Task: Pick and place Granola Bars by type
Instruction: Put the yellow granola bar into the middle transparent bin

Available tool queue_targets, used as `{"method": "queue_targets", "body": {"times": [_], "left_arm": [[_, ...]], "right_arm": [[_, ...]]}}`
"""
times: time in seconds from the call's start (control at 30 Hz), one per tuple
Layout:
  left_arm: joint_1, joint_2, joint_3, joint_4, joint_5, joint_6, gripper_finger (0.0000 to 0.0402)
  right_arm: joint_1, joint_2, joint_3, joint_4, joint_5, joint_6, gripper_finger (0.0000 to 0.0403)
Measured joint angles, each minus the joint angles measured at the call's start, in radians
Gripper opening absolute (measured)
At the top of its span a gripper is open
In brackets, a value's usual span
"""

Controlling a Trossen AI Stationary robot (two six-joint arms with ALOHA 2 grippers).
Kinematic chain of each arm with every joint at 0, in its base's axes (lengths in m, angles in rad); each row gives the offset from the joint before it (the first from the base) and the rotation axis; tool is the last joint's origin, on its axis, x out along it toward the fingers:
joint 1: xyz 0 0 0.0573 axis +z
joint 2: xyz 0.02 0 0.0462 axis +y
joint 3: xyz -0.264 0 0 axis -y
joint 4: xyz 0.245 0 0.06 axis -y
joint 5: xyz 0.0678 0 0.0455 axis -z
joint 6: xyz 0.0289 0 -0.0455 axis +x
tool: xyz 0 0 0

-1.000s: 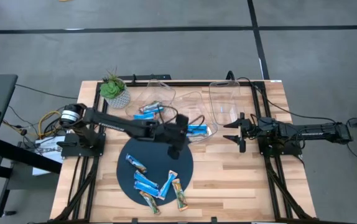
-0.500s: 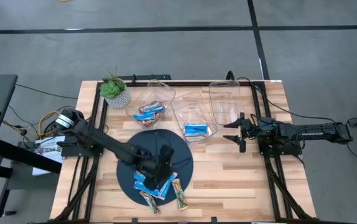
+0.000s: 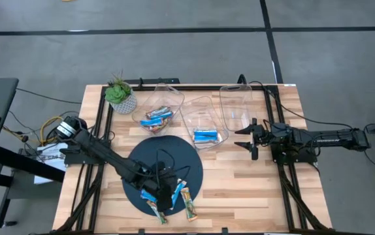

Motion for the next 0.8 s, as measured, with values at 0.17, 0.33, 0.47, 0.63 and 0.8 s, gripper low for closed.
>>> {"method": "queue_targets", "body": {"times": [0.17, 0.33, 0.47, 0.63, 0.8], "left_arm": [[-0.024, 0.045, -0.002, 0.016, -0.036, -0.185, 0.0173], [-0.024, 0.121, -0.001, 0.104, 0.017, -0.253, 0.0173], [-0.024, 0.17, -0.001, 0.106, 0.033, -0.32, 0.0173], [-0.024, 0.184, -0.001, 0.078, 0.027, -0.37, 0.0173], [-0.022, 0.184, -0.001, 0.031, -0.011, -0.391, 0.0164]], "right_arm": [[0.0, 0.0, 0.0, 0.0, 0.0, 0.0, 0.024], [0.0, 0.0, 0.0, 0.0, 0.0, 0.0, 0.024], [0.0, 0.0, 0.0, 0.0, 0.0, 0.0, 0.024], [0.0, 0.0, 0.0, 0.0, 0.0, 0.0, 0.024], [0.0, 0.0, 0.0, 0.0, 0.0, 0.0, 0.024]]}}
